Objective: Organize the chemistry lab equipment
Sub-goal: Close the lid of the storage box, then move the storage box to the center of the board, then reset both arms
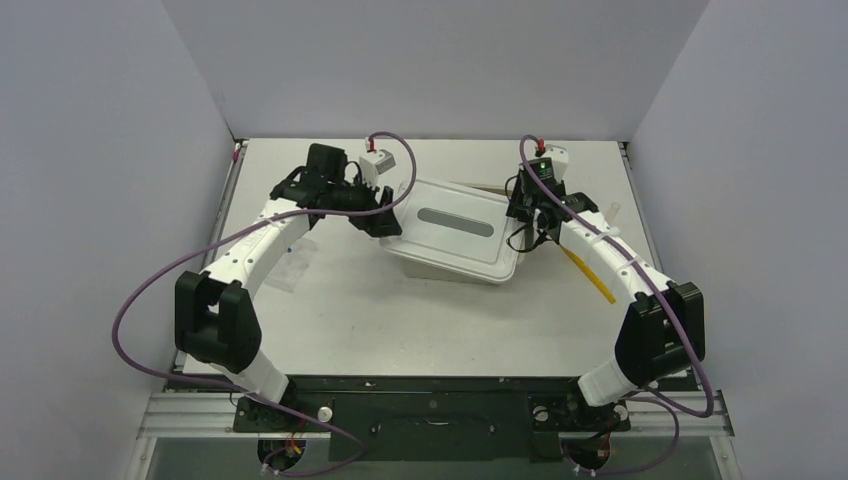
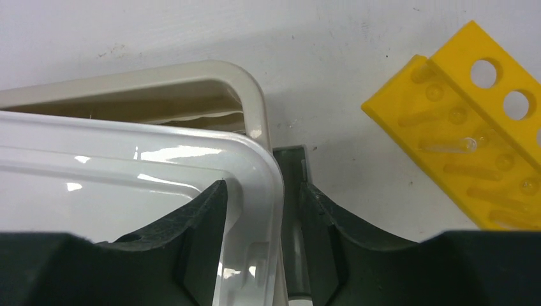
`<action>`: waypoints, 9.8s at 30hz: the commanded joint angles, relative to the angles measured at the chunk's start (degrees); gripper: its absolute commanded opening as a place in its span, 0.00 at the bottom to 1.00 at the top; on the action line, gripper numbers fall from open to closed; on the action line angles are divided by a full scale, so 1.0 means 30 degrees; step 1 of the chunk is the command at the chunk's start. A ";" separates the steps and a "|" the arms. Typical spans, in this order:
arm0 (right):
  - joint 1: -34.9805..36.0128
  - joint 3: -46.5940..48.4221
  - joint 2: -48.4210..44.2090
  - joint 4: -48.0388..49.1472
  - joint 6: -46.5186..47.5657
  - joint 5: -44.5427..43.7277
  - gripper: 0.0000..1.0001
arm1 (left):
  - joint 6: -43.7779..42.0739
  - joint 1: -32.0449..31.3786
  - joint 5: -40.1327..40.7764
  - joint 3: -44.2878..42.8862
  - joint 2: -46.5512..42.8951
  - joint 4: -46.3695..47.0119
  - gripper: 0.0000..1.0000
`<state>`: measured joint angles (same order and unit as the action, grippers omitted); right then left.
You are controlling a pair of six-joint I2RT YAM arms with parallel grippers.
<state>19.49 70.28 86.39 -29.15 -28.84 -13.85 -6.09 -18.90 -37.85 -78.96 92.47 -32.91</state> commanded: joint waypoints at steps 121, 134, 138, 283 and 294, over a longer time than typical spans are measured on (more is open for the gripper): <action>-0.1354 -0.1600 0.0630 0.3813 -0.0767 0.8219 0.67 | 0.7536 -0.0793 0.1105 0.2453 0.1529 1.0668 0.64; -0.0666 -0.1432 0.0617 0.3426 -0.0424 0.8086 0.65 | 0.5491 -0.1264 0.4034 0.1898 0.1504 0.8742 0.23; -0.0569 -0.0563 0.0547 0.2959 -0.0219 0.7974 0.69 | 0.4977 -0.1374 0.4855 0.1964 0.1013 0.8162 0.16; -0.3926 -0.6664 0.0125 1.3322 0.2650 -0.1478 0.87 | 0.4138 0.3512 1.2754 1.1109 -0.1482 1.8174 0.97; -0.4100 -1.0965 -0.3079 1.7568 0.4700 -0.4699 0.88 | 0.3688 0.3610 1.3303 1.3147 -0.3026 1.9166 0.97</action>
<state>7.57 40.75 81.38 14.11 -18.13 -21.26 5.28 -8.51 1.28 -40.53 86.67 20.36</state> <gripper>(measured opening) 0.874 0.967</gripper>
